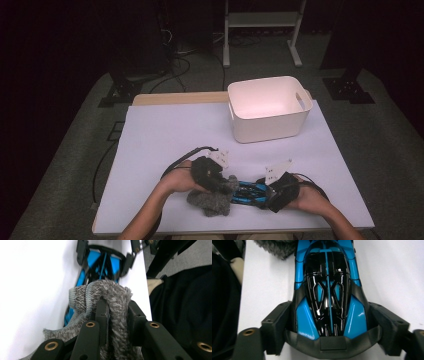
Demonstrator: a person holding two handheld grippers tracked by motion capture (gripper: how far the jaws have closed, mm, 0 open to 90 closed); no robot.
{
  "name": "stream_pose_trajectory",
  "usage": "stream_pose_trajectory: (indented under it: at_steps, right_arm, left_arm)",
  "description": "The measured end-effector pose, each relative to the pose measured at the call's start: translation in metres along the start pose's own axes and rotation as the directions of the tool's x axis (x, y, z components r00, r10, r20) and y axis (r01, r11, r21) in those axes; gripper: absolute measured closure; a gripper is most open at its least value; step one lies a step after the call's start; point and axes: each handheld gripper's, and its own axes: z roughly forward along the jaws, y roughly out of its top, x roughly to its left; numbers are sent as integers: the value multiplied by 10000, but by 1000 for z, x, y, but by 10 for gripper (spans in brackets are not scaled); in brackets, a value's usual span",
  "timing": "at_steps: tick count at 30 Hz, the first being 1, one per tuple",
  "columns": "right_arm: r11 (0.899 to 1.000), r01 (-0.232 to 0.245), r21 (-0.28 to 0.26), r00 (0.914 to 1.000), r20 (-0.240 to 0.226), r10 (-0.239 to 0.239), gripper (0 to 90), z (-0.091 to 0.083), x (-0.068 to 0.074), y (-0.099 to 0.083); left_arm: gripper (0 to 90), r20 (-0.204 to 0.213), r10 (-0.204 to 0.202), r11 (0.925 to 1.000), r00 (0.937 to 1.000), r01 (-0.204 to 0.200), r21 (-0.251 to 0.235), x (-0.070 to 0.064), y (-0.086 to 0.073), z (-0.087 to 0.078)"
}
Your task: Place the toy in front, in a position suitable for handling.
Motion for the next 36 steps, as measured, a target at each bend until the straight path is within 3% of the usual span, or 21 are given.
stream_pose_trajectory:
  at_steps: [7,12,15,22,28,32,36]
  right_arm:
    - [9988,47,-480,10000,-29,-48,231,3,0,-4]
    - [9974,127,-703,9999,-29,-130,232,6,0,-5]
    - [9973,135,-721,9999,-41,-138,233,6,0,-5]
    - [9968,159,-779,9998,-81,-165,233,6,0,-6]
    - [9969,205,-760,9997,-84,-212,234,6,0,-6]
    - [9968,222,-765,9997,-105,-230,234,5,0,-7]
    - [9966,213,-795,9996,-173,-227,234,6,-2,-7]
  left_arm:
    - [757,382,405,9981,9985,-422,453,6,25,34]
    - [756,695,699,9959,9951,-736,522,3,39,49]
    - [755,708,660,9954,9953,-705,641,3,39,52]
    - [754,467,432,9966,9980,-463,681,4,20,36]
    - [751,4,-143,9955,9999,142,942,9,-7,19]
    - [750,-822,-644,9863,9945,760,1465,17,-27,5]
    - [750,-708,-847,9880,9939,930,1236,21,-32,1]
